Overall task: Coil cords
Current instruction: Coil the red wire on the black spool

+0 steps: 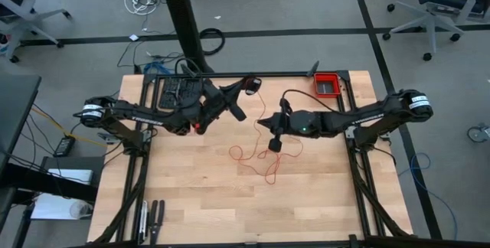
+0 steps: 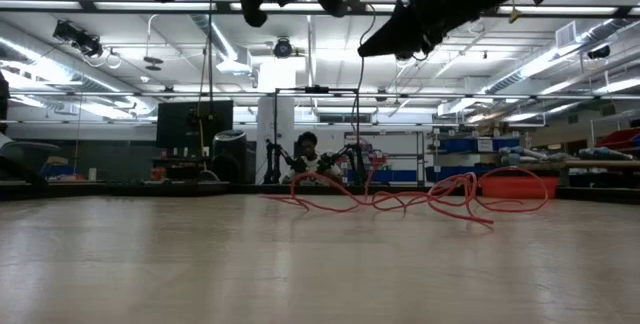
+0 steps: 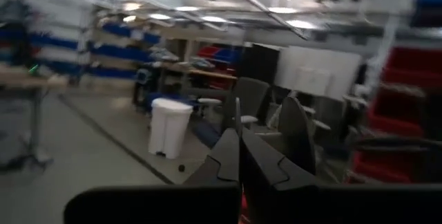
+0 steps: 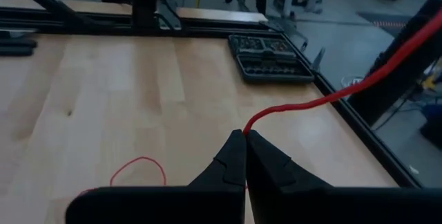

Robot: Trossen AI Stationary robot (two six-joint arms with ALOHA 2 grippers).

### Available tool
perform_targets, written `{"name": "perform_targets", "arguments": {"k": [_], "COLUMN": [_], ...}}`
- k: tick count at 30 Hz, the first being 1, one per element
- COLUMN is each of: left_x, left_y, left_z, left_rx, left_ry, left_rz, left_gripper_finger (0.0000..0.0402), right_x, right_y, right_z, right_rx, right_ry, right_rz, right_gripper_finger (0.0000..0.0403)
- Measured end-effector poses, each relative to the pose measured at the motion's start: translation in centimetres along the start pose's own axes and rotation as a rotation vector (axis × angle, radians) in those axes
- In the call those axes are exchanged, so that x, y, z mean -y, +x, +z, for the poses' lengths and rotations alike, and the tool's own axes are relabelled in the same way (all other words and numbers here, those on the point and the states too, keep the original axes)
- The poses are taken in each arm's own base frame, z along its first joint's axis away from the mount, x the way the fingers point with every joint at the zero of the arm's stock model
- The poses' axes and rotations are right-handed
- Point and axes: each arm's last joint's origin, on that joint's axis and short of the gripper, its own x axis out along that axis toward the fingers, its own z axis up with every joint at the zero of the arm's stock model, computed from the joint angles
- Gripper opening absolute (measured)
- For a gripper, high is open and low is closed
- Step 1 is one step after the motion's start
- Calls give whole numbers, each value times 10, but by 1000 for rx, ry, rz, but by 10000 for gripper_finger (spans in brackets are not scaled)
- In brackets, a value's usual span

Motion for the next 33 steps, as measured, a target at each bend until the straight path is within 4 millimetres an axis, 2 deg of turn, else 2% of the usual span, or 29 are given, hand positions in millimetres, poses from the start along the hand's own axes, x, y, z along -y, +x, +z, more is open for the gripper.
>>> {"name": "perform_targets", "arguments": {"k": [6, 9, 15, 21, 26, 33], "left_x": [-4, -5, -5, -2, 0, 1], "left_y": [0, 0, 1, 3, 3, -1], "left_z": [-4, -5, -6, -11, -19, -30], "left_rx": [-24, -32, -60, -149, -254, -397], "left_ry": [7, 16, -1, 4, 41, 118], "left_rz": [140, 166, 224, 222, 122, -49], "left_gripper_finger": [5, 5, 5, 5, 5, 5], "right_x": [-1, -6, -22, -28, -25, -23], "right_y": [-2, 8, 39, 41, 33, 29], "right_z": [18, 17, 15, 38, 55, 58], "right_rx": [-40, -82, -159, -116, -178, -230], "right_ry": [17, 5, -100, -198, -243, -299], "right_rz": [31, 55, 71, 109, 158, 176], "right_gripper_finger": [0, 0, 0, 0, 0, 0]}}
